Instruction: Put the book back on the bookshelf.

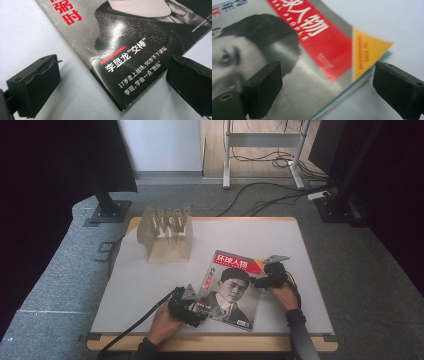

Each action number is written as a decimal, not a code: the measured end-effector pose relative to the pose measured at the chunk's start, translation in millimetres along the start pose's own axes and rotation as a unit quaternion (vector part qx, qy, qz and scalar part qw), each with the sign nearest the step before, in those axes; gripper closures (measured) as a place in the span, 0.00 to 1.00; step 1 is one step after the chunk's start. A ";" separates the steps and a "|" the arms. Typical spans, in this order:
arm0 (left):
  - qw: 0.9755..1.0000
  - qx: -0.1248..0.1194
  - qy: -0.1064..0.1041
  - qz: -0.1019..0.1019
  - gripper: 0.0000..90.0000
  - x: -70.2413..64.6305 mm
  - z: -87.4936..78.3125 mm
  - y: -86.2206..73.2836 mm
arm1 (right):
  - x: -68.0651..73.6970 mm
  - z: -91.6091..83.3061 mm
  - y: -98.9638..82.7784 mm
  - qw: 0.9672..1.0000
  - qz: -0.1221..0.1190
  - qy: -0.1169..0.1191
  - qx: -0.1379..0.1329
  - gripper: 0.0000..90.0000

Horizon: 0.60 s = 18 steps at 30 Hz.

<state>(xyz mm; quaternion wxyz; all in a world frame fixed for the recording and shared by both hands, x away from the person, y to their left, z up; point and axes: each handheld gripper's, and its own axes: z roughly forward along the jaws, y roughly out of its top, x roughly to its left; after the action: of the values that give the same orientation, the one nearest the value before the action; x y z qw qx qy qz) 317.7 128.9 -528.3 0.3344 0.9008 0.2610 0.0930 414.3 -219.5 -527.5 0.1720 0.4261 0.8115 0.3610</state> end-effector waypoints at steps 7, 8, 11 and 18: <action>1.000 -0.001 -0.001 -0.001 0.00 0.4 0.3 -0.4 | -18.4 10.8 6.6 1.000 0.014 -0.002 0.005 0.08; 1.000 -0.001 -0.001 -0.001 0.00 0.4 0.3 -0.4 | -21.1 12.0 7.6 1.000 0.014 -0.002 0.006 0.08; 1.000 -0.001 -0.001 -0.002 0.00 0.3 0.4 -0.5 | -30.4 16.5 11.6 1.000 0.021 0.005 0.006 0.08; 1.000 0.000 0.000 -0.001 0.00 0.3 0.4 -0.5 | -34.6 18.9 12.9 1.000 0.027 0.013 -0.002 0.11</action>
<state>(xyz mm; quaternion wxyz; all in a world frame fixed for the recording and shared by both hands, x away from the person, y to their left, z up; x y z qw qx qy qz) 317.9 129.2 -528.9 0.3349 0.9005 0.2616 0.0925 452.7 -234.6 -531.9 0.1527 0.4425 0.8014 0.3723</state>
